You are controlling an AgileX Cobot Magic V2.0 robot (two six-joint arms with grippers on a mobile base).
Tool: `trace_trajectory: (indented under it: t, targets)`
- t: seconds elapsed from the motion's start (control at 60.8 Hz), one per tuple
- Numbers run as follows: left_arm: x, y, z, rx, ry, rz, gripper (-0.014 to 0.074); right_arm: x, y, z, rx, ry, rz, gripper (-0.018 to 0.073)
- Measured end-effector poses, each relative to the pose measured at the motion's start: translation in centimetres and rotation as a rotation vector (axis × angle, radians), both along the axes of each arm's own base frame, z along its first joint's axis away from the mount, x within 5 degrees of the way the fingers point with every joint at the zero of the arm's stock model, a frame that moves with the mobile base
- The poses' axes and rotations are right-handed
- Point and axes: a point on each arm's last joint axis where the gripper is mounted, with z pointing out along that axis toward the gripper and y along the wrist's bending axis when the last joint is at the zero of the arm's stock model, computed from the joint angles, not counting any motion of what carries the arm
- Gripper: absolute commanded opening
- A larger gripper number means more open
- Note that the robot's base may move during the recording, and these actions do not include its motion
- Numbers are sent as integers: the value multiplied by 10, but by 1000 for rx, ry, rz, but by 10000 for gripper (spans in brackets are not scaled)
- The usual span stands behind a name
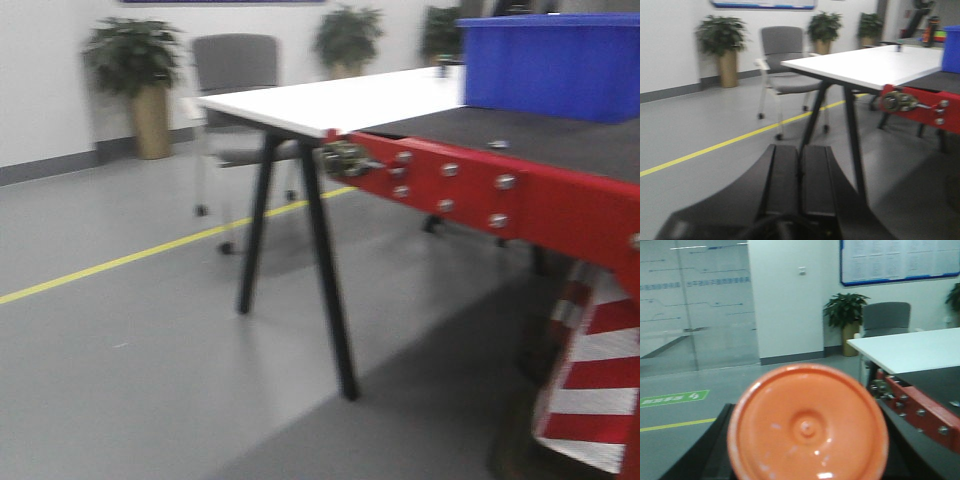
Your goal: Grab orange capacitor from left shelf to right conveyor
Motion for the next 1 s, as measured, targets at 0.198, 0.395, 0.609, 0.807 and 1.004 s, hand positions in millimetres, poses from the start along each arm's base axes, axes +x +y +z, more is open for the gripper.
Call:
trace_trajectory:
  t: [0.198, 0.395, 0.609, 0.807, 1.004]
  targets:
    - [0, 0, 0, 0, 0, 0, -105, 0, 0, 0, 0, 0, 0, 46]
    - [0, 0, 0, 0, 0, 0, -105, 0, 0, 0, -1, -1, -1, 46]
    - [0, 0, 0, 0, 0, 0, -105, 0, 0, 0, -1, -1, -1, 46]
    - [0, 0, 0, 0, 0, 0, -105, 0, 0, 0, -1, -1, -1, 46]
    - [0, 0, 0, 0, 0, 0, -105, 0, 0, 0, -1, -1, -1, 46]
